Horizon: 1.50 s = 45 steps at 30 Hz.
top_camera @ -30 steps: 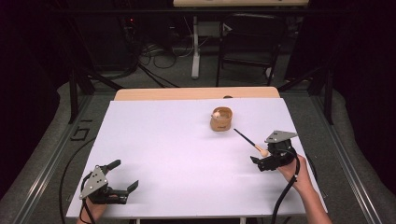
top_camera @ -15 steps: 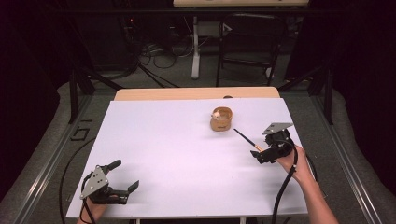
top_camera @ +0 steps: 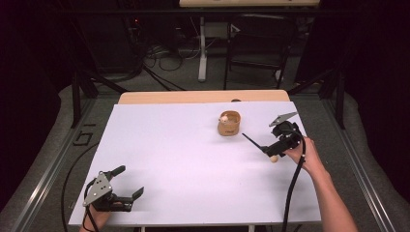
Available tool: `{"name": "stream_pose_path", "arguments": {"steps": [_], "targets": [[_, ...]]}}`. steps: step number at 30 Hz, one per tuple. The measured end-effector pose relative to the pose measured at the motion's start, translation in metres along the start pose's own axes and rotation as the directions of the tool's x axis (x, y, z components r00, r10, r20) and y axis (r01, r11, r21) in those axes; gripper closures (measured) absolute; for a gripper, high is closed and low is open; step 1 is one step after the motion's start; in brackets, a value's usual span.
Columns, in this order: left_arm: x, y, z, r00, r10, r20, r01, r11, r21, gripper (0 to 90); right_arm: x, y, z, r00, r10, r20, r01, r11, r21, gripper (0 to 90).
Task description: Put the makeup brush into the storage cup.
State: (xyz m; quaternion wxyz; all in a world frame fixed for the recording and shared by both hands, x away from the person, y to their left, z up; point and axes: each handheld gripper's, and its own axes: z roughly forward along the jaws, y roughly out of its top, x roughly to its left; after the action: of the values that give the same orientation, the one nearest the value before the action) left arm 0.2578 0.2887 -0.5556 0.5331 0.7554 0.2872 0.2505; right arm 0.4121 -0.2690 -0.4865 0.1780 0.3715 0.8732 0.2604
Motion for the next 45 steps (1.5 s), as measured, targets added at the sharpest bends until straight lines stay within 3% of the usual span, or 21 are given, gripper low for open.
{"name": "stream_pose_path", "arguments": {"steps": [13,14,16,17,18,19,22,25,26,28,31,32,34,35,36,37,39,41,45], "targets": [[0.000,0.000,0.000,1.0000,0.001,0.000,-0.001,1.0000,0.006,0.0,-0.002,0.011,0.015,0.9994,-0.015,-0.030,0.018,0.994,0.103,0.0],[0.000,0.000,0.000,1.0000,0.001,0.001,-0.001,1.0000,0.006,0.0,-0.001,0.010,0.018,0.9994,-0.023,-0.026,0.025,0.995,0.093,0.0],[0.000,0.000,0.000,1.0000,0.001,0.000,-0.001,1.0000,0.007,0.0,-0.001,0.011,0.018,0.9993,-0.029,-0.023,0.032,0.991,0.128,0.3],[0.000,0.000,0.001,1.0000,0.002,0.000,-0.002,1.0000,0.008,0.0,-0.001,0.012,0.019,0.9995,-0.027,-0.019,0.029,0.990,0.141,2.0],[0.000,0.000,0.001,1.0000,0.002,-0.001,-0.002,1.0000,0.008,0.0,-0.001,0.014,0.017,0.9991,-0.039,-0.015,0.042,0.979,0.200,3.5],[0.000,0.000,0.001,1.0000,0.002,-0.001,-0.002,1.0000,0.008,0.0,-0.001,0.012,0.021,0.9992,-0.030,-0.026,0.034,0.987,0.154,5.3],[0.000,0.000,0.001,1.0000,0.002,-0.001,-0.002,1.0000,0.008,0.0,0.001,0.014,0.024,0.9991,-0.040,-0.017,0.042,0.985,0.166,15.2],[0.000,0.000,0.001,1.0000,0.003,-0.001,-0.003,1.0000,0.009,0.0,0.001,0.014,0.026,0.9988,-0.046,-0.014,0.048,0.981,0.187,17.4],[0.000,0.000,0.000,1.0000,0.000,-0.001,0.000,1.0000,0.007,0.0,0.002,0.014,0.028,0.9990,-0.044,-0.008,0.045,0.982,0.186,22.0],[0.000,0.000,0.001,1.0000,0.002,-0.002,-0.002,1.0000,0.009,0.0,0.005,0.015,0.028,0.9993,-0.036,-0.005,0.036,0.967,0.252,27.0],[0.000,0.000,0.000,1.0000,0.003,0.000,-0.003,1.0000,0.008,0.0,0.004,0.015,0.031,0.9981,-0.058,-0.021,0.061,0.957,0.284,34.9],[0.000,0.000,0.000,1.0000,0.002,-0.001,-0.002,1.0000,0.010,0.0,0.004,0.015,0.033,0.9976,-0.065,-0.022,0.069,0.959,0.276,37.2],[0.000,0.000,0.001,1.0000,0.004,-0.001,-0.004,0.9999,0.011,0.0,0.007,0.015,0.036,0.9987,-0.048,-0.017,0.051,0.955,0.293,45.3],[0.000,0.000,0.000,1.0000,0.005,-0.005,-0.005,0.9999,0.012,0.0,0.004,0.019,0.035,0.9942,-0.098,-0.043,0.107,0.930,0.352,47.4],[0.000,0.000,0.000,1.0000,0.005,-0.005,-0.005,0.9999,0.012,0.0,0.004,0.019,0.035,0.9942,-0.098,-0.043,0.107,0.930,0.352,47.4],[0.000,0.000,0.000,1.0000,0.005,-0.005,-0.005,0.9999,0.013,0.0,0.006,0.016,0.040,0.9962,-0.080,-0.036,0.087,0.940,0.329,55.0],[0.000,0.000,0.000,1.0000,0.005,-0.006,-0.004,0.9999,0.014,0.0,0.007,0.015,0.041,0.9971,-0.070,-0.028,0.075,0.939,0.335,55.6],[0.000,0.000,0.001,1.0000,0.006,-0.005,-0.005,0.9999,0.015,0.0,0.005,0.016,0.042,0.9950,-0.090,-0.043,0.100,0.921,0.377,62.6],[0.000,0.000,0.001,1.0000,0.005,-0.004,-0.005,0.9998,0.017,0.0,0.006,0.016,0.045,0.9957,-0.080,-0.048,0.092,0.918,0.386,67.2]]}}
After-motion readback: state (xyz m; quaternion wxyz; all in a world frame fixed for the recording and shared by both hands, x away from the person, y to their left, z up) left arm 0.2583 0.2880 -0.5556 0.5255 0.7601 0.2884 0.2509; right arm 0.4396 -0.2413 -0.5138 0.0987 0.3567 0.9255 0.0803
